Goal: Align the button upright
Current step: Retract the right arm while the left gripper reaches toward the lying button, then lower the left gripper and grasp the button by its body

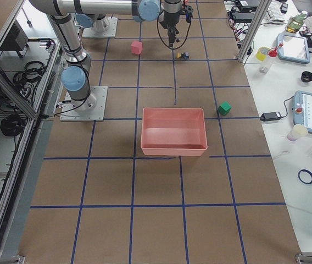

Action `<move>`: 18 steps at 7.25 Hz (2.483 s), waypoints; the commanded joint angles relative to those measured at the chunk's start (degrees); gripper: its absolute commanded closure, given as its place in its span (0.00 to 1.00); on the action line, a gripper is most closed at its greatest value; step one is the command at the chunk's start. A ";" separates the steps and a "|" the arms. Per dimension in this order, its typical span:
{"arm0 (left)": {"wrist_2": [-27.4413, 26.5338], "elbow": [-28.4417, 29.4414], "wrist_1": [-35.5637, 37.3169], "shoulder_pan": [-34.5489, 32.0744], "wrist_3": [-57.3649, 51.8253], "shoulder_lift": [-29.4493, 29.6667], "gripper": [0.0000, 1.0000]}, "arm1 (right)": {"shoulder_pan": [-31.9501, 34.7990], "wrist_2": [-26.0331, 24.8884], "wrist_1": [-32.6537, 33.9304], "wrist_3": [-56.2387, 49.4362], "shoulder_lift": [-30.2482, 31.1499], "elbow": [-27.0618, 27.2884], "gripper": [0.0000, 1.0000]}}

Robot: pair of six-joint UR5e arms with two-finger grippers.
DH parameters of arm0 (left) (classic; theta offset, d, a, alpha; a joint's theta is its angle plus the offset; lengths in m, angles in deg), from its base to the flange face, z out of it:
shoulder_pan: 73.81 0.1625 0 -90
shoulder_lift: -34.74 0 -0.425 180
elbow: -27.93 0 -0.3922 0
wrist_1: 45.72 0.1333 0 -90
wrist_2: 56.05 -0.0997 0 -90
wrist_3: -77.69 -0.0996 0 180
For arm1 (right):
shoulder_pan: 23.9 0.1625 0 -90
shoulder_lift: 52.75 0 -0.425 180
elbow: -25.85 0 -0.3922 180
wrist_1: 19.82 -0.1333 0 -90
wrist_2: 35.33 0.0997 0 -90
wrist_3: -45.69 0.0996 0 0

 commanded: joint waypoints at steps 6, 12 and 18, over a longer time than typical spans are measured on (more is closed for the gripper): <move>-0.99 6.20 -2.67 -4.37 5.62 7.42 0.00 | -0.70 -0.75 -0.56 -1.30 0.08 0.12 0.00; -4.25 6.11 6.38 -5.59 8.64 11.63 0.04 | -0.78 -1.19 -2.49 -1.12 -0.10 0.21 0.00; -4.34 6.55 11.92 -6.66 3.20 14.90 0.45 | -0.52 -6.46 -9.08 -2.17 0.17 -2.33 0.00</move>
